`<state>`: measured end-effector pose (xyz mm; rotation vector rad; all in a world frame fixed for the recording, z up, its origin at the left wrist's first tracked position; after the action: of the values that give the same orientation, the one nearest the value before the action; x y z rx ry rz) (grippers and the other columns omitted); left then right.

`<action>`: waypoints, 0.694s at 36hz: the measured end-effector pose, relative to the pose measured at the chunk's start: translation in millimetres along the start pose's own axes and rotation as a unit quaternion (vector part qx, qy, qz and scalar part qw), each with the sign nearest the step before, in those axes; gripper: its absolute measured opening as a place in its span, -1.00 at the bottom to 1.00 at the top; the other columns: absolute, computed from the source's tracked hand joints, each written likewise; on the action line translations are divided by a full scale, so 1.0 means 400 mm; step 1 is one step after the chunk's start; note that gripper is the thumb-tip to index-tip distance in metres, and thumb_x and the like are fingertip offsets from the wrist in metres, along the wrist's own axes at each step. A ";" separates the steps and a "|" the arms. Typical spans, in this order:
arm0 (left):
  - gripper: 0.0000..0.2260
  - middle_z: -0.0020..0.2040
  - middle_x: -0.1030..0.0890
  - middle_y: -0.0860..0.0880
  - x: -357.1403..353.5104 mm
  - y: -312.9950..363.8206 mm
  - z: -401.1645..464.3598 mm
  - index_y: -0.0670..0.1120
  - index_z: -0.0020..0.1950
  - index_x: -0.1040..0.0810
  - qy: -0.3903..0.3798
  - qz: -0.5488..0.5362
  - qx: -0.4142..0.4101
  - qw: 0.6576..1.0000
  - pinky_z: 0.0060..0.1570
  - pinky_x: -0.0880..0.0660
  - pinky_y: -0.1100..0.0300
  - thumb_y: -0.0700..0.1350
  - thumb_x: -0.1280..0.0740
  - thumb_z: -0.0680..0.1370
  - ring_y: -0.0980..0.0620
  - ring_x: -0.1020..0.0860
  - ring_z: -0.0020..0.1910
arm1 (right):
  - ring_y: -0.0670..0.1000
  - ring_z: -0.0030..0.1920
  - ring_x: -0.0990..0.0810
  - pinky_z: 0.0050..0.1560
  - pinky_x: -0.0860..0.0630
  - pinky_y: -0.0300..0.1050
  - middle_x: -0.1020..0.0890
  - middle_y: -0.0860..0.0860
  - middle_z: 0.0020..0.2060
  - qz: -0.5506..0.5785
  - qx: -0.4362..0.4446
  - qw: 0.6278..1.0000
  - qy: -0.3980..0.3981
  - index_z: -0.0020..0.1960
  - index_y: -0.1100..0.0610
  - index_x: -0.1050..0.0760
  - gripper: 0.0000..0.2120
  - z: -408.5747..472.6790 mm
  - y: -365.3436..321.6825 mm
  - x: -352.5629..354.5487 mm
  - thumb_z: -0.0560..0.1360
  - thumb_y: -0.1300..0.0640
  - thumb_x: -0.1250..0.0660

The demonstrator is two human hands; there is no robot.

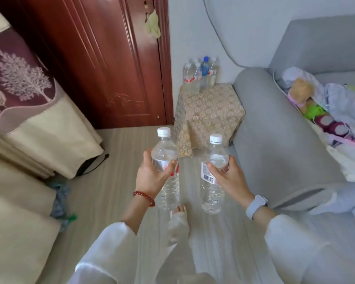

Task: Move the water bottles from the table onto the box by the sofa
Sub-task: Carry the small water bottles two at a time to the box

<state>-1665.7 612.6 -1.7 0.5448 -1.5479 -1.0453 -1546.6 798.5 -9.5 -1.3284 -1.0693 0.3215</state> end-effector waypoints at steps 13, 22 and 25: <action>-0.49 -0.06 -0.54 0.07 -0.242 0.118 0.748 -0.01 0.23 -0.32 -0.081 -0.023 -0.014 0.996 -0.10 -0.47 0.19 0.07 -0.43 0.38 0.06 -0.53 -0.11 | -0.02 -0.09 -0.55 -0.07 -0.47 -0.16 -0.53 -0.08 -0.13 0.008 -0.065 0.996 0.061 0.12 0.09 -0.34 -0.59 0.701 -0.100 0.020 0.40 -0.04 -0.40; -0.47 0.00 -0.59 0.02 -0.520 0.167 1.098 -0.02 0.24 -0.31 -0.127 -0.032 0.004 0.991 -0.08 -0.51 0.15 0.03 -0.46 0.37 0.04 -0.56 -0.08 | -0.04 -0.09 -0.51 -0.08 -0.38 -0.21 -0.50 -0.09 -0.10 0.009 -0.096 0.994 0.051 0.18 0.13 -0.31 -0.56 1.137 -0.028 0.084 0.41 0.03 -0.40; -0.39 -0.04 -0.59 -0.08 -0.625 0.162 1.205 -0.05 0.27 -0.27 -0.120 -0.023 0.041 0.992 -0.17 -0.47 0.16 0.04 -0.48 0.34 -0.02 -0.55 -0.13 | 0.01 -0.02 -0.53 -0.09 -0.39 -0.22 -0.49 -0.05 -0.05 0.016 -0.109 0.993 0.032 0.19 0.15 -0.27 -0.52 1.298 0.022 0.102 0.40 0.03 -0.41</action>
<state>-2044.1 1002.0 -67.2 0.5279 -1.8042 -1.1171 -1923.3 1154.0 -63.7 -1.5417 -1.0510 0.1877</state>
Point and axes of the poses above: each hand's wrist, its own z-axis towards the middle knuckle, its own x-axis out of the back of the hand, y = z × x, the point moved 2 cm from there along z, towards the middle knuckle
